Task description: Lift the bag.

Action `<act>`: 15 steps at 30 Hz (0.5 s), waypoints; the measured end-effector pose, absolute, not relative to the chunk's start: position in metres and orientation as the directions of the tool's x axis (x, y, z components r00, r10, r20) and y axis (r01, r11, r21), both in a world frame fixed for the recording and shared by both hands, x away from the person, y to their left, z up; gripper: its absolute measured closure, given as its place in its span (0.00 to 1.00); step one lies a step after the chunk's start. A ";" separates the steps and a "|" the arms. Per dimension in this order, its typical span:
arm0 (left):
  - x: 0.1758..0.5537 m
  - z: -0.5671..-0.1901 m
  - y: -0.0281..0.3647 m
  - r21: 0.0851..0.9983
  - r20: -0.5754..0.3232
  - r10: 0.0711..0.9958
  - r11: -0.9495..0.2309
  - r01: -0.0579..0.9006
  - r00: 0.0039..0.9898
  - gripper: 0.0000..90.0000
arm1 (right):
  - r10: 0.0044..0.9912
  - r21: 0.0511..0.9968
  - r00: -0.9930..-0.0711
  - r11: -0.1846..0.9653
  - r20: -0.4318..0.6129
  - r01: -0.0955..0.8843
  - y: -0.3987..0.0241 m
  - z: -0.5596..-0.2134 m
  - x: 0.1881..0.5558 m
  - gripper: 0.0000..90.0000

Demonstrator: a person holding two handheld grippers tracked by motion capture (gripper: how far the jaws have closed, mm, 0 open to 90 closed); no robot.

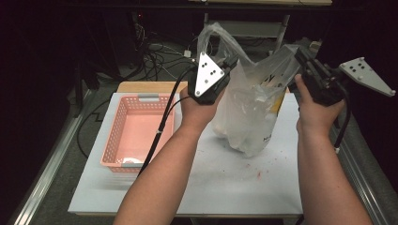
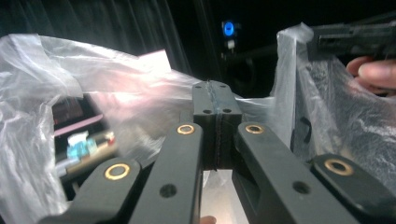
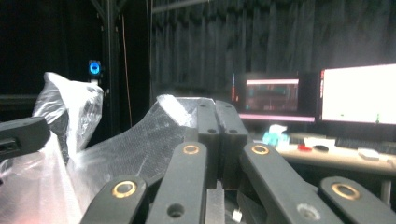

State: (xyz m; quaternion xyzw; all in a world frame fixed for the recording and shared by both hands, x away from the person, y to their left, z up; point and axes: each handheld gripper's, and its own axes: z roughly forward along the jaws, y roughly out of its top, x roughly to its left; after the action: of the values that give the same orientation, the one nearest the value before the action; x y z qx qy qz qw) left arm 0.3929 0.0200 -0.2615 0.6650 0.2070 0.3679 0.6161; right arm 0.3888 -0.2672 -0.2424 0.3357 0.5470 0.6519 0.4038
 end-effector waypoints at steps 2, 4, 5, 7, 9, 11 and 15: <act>0.398 -0.277 0.020 0.975 0.224 0.732 -0.173 -0.141 0.644 0.99 | 0.894 0.990 -0.448 -0.054 -0.012 -0.133 -0.265 -0.255 0.392 1.00; 0.401 -0.289 0.021 0.981 0.191 0.734 -0.166 -0.101 0.651 0.99 | 0.894 0.993 -0.448 -0.051 -0.002 -0.107 -0.265 -0.268 0.394 1.00; 0.403 -0.293 0.022 0.983 0.180 0.735 -0.165 -0.085 0.654 0.99 | 0.894 0.994 -0.448 -0.051 0.003 -0.094 -0.265 -0.275 0.395 1.00; 0.404 -0.299 0.023 0.982 0.174 0.735 -0.177 -0.062 0.656 0.98 | 0.895 0.997 -0.447 -0.036 0.000 -0.072 -0.266 -0.286 0.397 1.00; 0.402 -0.303 0.025 0.981 0.175 0.734 -0.188 -0.052 0.656 0.98 | 0.895 0.998 -0.447 -0.028 0.004 -0.049 -0.266 -0.295 0.398 1.00; 0.401 -0.306 0.028 0.982 0.154 0.733 -0.185 -0.024 0.663 0.90 | 0.895 0.999 -0.447 -0.016 -0.002 -0.035 -0.266 -0.303 0.399 1.00; 0.397 -0.309 0.038 0.984 0.120 0.738 -0.176 0.018 0.664 0.72 | 0.895 1.000 -0.445 -0.007 0.002 -0.011 -0.268 -0.313 0.399 1.00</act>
State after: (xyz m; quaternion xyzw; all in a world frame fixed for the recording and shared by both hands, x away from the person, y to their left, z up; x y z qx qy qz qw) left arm 0.3971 0.0377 -0.3095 0.7017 0.2696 0.3090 0.5826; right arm 0.3995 -0.2675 -0.3134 0.3705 0.5968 0.6053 0.3744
